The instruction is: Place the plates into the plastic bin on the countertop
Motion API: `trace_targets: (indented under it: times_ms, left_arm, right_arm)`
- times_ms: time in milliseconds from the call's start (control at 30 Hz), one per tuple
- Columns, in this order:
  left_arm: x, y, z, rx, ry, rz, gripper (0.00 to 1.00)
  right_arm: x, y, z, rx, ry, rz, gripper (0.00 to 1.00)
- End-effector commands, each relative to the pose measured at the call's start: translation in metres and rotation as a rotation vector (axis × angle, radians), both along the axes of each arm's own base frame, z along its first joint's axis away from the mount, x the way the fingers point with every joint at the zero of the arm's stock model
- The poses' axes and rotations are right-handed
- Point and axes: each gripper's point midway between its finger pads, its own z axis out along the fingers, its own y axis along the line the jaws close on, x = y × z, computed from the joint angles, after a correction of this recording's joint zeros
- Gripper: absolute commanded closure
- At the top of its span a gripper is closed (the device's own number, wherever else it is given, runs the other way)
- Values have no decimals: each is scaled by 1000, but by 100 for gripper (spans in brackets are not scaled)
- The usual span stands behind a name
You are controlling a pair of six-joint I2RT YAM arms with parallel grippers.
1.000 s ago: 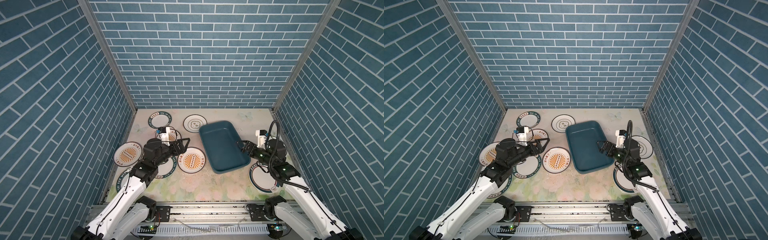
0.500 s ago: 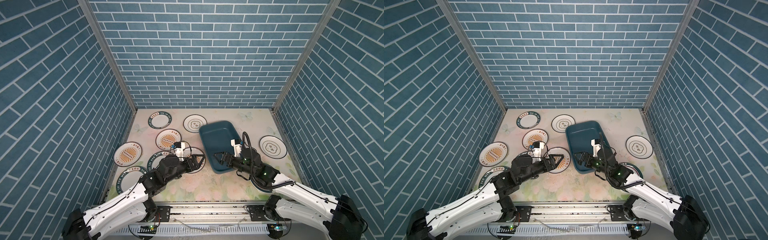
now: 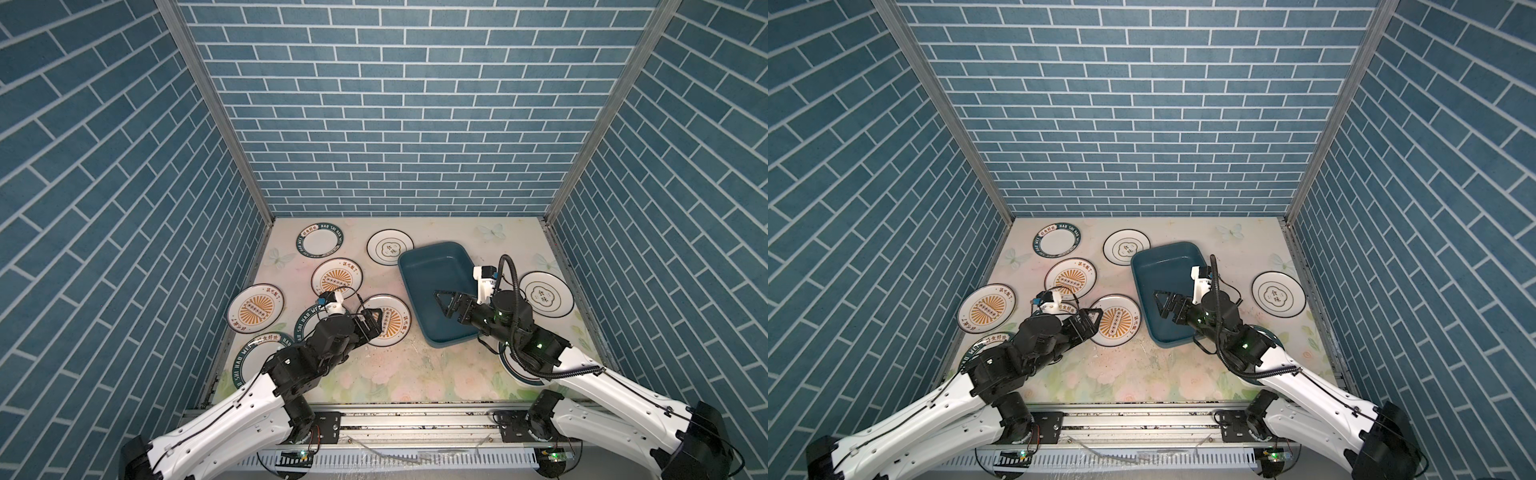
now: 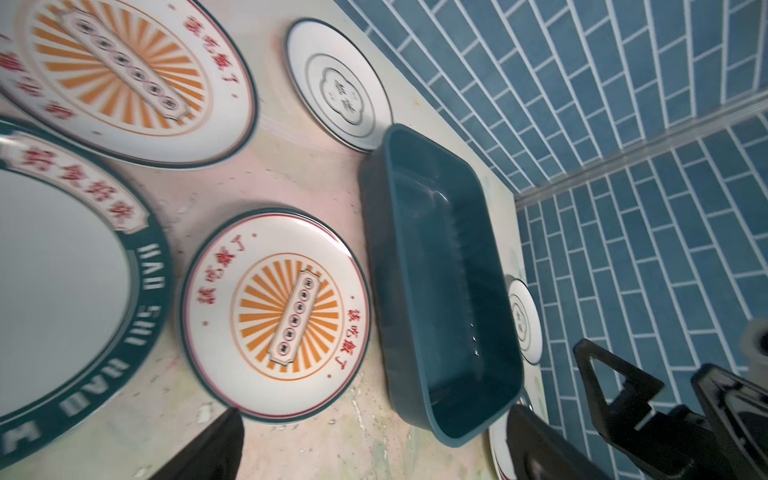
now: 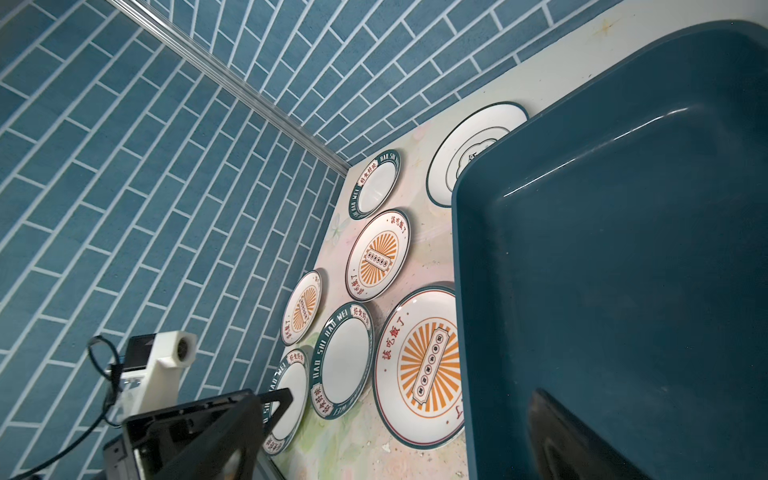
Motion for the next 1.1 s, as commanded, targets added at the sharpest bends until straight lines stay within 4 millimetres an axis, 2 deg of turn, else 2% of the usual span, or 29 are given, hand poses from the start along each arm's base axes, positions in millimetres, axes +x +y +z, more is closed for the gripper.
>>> trace_targets:
  times_ms: [0,100,200,267,367,467,633,700,867,1067]
  left_arm:
    - [-11,55,-10,117,24,168,0]
    - [-19,82,-13,111,20,252,0]
    - [-24,98,-19,121,61,282,0]
    - [-20,96,-22,103,101,257,0]
    - [-10,86,-38,59,210,179,0]
    - [2,93,-49,-5,254,207,0]
    - [8,101,-74,-134,314,248,0]
    - [7,105,-88,-196,347,274,2]
    - [-4,114,-97,-221,374,341,2]
    - [-21,119,-120,-241,461,403,5]
  right_arm:
    - [10,3,19,-80,-93,12,1]
    - [16,12,23,-109,-119,34,1]
    - [23,23,25,-114,-134,54,1]
    - [27,31,24,-111,-129,76,1]
    - [32,46,22,-99,-119,120,1]
    - [34,58,21,-86,-109,161,1]
    - [40,66,15,-75,-89,184,1]
    - [42,69,13,-70,-81,194,1]
    - [48,72,8,-66,-62,197,1]
    - [54,77,4,-41,-31,211,1]
